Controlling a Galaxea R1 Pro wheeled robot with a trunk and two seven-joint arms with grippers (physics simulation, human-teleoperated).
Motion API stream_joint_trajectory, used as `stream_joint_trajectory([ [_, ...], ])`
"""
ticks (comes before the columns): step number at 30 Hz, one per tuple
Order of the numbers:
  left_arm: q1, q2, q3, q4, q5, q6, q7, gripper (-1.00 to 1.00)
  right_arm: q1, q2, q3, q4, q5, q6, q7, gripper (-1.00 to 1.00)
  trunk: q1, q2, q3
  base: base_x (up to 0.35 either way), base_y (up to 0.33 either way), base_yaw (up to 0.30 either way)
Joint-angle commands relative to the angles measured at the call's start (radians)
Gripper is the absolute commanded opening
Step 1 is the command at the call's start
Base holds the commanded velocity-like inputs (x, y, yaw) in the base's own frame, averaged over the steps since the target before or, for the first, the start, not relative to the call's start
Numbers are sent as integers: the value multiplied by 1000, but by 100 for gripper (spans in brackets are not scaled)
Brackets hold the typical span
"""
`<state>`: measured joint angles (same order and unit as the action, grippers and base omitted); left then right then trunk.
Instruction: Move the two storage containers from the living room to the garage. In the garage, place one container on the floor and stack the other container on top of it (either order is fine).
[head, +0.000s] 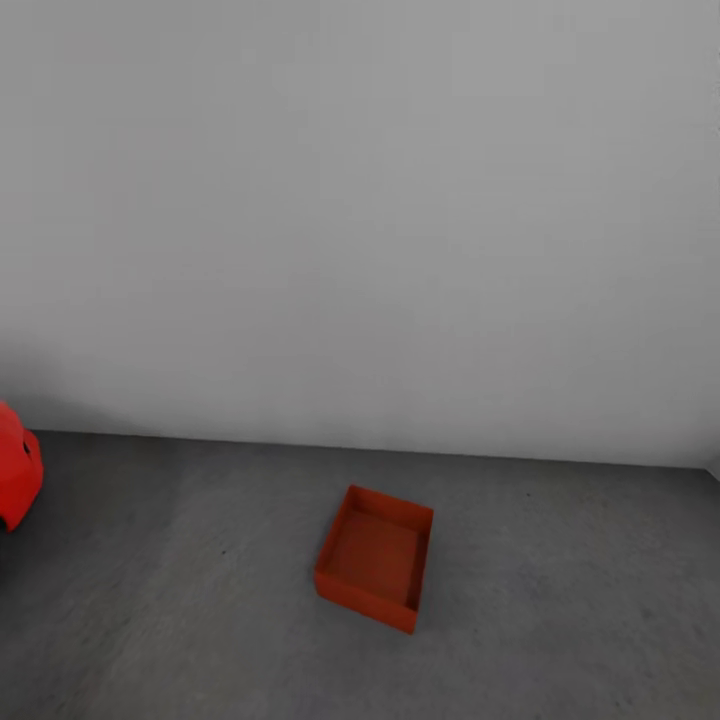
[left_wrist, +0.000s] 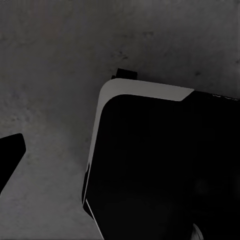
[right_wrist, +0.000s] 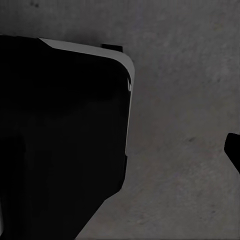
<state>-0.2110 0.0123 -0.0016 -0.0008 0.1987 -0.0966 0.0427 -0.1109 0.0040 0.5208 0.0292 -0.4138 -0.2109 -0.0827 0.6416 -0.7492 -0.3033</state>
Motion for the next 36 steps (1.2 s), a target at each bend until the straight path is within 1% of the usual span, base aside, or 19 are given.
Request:
stream_joint_trajectory([
  [1,-1,0,-1,1,5,-3,1,100,-1,1,8,3,-8,-5,0,100,0,-1,0,0,0,0],
  [36,-1,-2,-1,1,6,-3,2,100,-1,0,8,3,-8,-7,0,100,0,-1,56,0,0,0],
])
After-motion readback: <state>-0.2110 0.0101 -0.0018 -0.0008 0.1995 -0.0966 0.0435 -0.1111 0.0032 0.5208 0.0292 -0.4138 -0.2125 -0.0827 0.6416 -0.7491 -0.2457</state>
